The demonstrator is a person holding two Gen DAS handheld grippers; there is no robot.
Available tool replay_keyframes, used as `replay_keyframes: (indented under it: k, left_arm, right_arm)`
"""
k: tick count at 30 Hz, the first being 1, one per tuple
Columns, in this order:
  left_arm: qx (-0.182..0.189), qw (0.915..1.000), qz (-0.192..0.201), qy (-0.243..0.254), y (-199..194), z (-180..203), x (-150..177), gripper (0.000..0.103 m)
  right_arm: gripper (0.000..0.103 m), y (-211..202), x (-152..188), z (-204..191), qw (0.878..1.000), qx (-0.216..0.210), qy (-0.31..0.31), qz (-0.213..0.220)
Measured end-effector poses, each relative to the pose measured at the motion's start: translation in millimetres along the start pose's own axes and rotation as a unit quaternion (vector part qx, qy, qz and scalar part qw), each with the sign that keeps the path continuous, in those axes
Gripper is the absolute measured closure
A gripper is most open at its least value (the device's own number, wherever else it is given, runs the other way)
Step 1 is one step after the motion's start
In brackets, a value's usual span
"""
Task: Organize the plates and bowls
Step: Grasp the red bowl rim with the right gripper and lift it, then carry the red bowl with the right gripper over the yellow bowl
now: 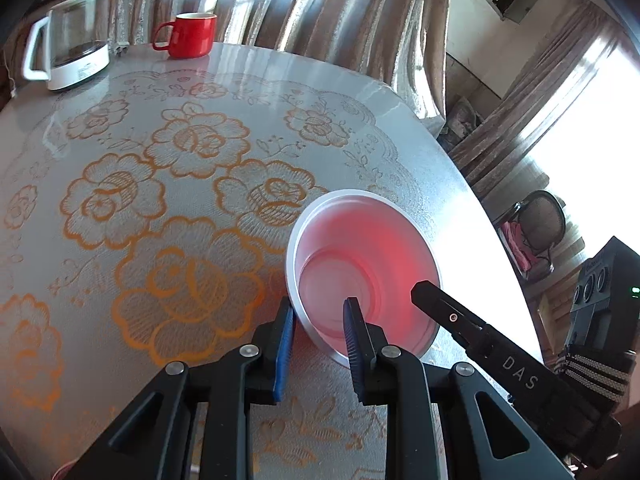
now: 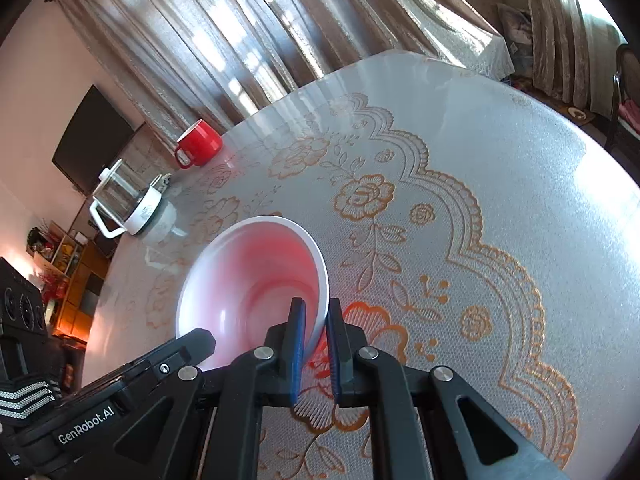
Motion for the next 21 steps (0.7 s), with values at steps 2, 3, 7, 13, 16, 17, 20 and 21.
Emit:
replay_keyframes:
  k: [2, 3, 7, 13, 16, 17, 20, 21]
  left_arm:
    - [-0.008, 1.0, 0.004, 0.002, -9, -3, 3, 0.079]
    - [-0.013, 0.9999, 0.007, 0.003, -14, -5, 4, 0.079]
    - [-0.024, 0.9995, 0.023, -0.002, -38, -12, 6, 0.079]
    - [-0.041, 0.9977, 0.053, -0.002, -83, -24, 12, 0.079]
    - [-0.053, 0.9962, 0.068, -0.005, -108, -35, 17, 0.079]
    - [-0.055, 0.9958, 0.073, -0.007, -114, -37, 19, 0.079]
    - [-0.06, 0.9945, 0.085, -0.014, -135, -50, 25, 0.079]
    - [-0.063, 0.9939, 0.089, -0.016, -143, -54, 28, 0.079]
  right_arm:
    - [0.094, -4, 4, -5, 1.0, -0.006, -0.003, -0.001]
    - [0.094, -6, 6, -9, 1.0, -0.009, -0.007, -0.002]
    - [0.094, -15, 15, -26, 1.0, -0.024, -0.014, -0.003]
    - [0.094, -34, 26, -58, 0.998, -0.053, -0.033, 0.0]
    - [0.094, -43, 33, -77, 0.996, -0.07, -0.047, 0.0]
    - [0.094, -46, 36, -83, 0.996, -0.074, -0.052, 0.0]
    - [0.094, -54, 46, -101, 0.994, -0.091, -0.063, -0.002]
    - [0.094, -57, 50, -107, 0.993, -0.096, -0.066, -0.003]
Point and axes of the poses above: each gripper's, at about its wrist camera, not at the fingertips, and y roughly the way its jaws point, z to its right, x to its underside, the point moved 6 cm from there along y, roughly the way its jaws point, and after that the axes turned 9 degrees about z, right-handed, at the moved point
